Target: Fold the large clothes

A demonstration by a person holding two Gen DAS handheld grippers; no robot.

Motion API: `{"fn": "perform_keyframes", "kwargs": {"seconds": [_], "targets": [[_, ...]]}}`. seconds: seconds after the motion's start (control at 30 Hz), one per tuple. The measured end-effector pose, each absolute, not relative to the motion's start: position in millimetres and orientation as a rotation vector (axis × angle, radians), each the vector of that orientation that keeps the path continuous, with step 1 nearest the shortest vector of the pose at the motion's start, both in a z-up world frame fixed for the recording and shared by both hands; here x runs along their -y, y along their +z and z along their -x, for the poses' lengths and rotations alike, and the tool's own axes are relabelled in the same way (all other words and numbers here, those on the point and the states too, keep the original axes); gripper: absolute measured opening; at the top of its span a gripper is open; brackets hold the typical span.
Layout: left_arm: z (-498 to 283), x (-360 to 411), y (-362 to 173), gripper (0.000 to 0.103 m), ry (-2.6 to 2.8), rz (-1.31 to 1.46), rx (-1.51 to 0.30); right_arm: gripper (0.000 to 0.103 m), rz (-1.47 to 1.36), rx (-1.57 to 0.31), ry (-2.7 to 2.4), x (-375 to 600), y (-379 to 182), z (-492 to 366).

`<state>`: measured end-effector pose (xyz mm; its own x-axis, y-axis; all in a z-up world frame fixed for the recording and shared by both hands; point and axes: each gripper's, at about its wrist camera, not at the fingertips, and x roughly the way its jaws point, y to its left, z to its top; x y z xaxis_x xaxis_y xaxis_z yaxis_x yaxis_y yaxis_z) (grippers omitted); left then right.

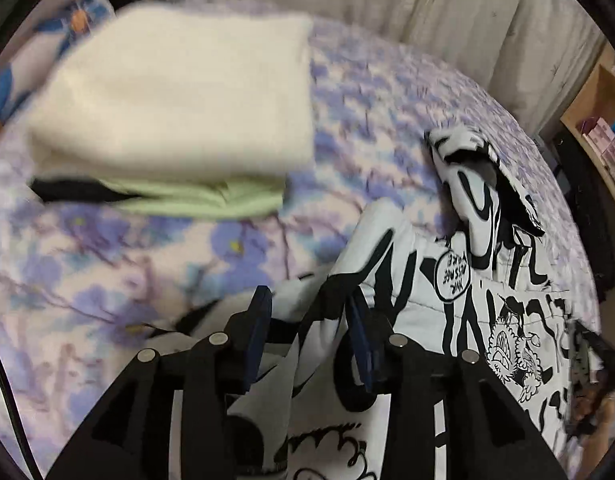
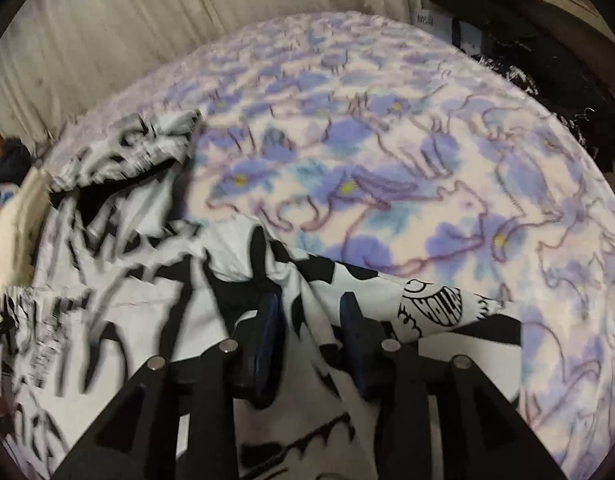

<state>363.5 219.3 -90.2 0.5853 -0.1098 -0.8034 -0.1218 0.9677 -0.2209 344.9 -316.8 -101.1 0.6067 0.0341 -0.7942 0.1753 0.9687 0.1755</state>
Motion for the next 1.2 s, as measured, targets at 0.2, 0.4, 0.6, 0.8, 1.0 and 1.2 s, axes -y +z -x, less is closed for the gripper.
{"fn": "perform_keyframes", "kwargs": {"seconds": [0.2,0.4,0.6,0.8,1.0,1.2], "targets": [[-344,-171,-58,0.019,-0.030,0.123,-0.831,0.039,-0.171,-0.843,0.095,239,-74,-328],[-355,-126,-82,0.009,-0.014,-0.001,-0.876,0.039,0.010,-0.899,0.242,154,-93,-324],[-374,-168,-116,0.004,0.027,0.055,-0.961,0.046,-0.060,-0.916,0.130,216,-115,-336],[-375,-178,-119,0.003,-0.002,0.120,-0.966,0.000,-0.126,-0.937,-0.125,338,-126,-321],[-380,-179,-123,0.003,0.004,0.123,-0.977,0.000,-0.111,-0.945,-0.176,360,-125,-312],[-374,-175,-109,0.004,0.027,0.072,-1.002,0.000,-0.094,-0.935,-0.203,358,-117,-307]]}}
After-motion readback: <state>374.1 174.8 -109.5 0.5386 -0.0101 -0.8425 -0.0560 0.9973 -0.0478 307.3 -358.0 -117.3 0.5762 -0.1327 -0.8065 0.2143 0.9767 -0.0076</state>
